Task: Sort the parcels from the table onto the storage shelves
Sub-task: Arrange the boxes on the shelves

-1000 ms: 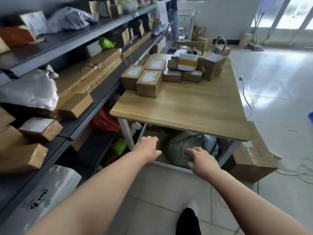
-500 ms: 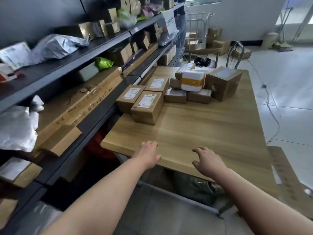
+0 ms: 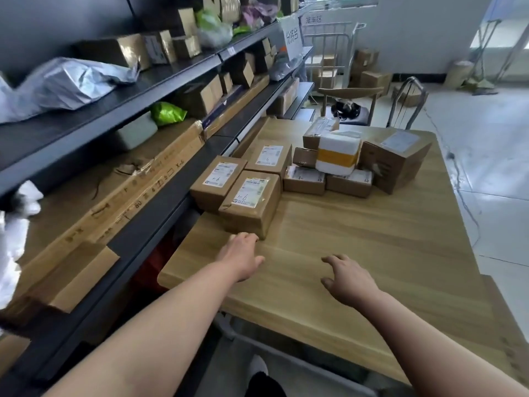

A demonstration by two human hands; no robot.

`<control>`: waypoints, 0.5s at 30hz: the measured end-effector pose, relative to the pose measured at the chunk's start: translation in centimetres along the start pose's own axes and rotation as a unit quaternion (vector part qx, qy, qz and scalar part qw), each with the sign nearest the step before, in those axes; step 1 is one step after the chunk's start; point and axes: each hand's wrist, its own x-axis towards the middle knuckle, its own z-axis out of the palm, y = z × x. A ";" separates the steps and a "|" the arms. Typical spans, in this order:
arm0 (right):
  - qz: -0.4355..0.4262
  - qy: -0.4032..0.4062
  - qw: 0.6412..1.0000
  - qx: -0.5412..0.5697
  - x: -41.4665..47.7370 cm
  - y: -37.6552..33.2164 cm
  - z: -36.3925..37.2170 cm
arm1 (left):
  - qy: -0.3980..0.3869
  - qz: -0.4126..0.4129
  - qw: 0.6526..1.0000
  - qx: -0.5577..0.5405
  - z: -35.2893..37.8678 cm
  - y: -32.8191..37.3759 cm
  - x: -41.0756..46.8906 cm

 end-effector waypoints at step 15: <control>-0.007 0.023 0.996 0.091 16.0 -13.4 -1.6 | 0.008 -0.016 0.998 -0.062 -4.7 -9.8 15.4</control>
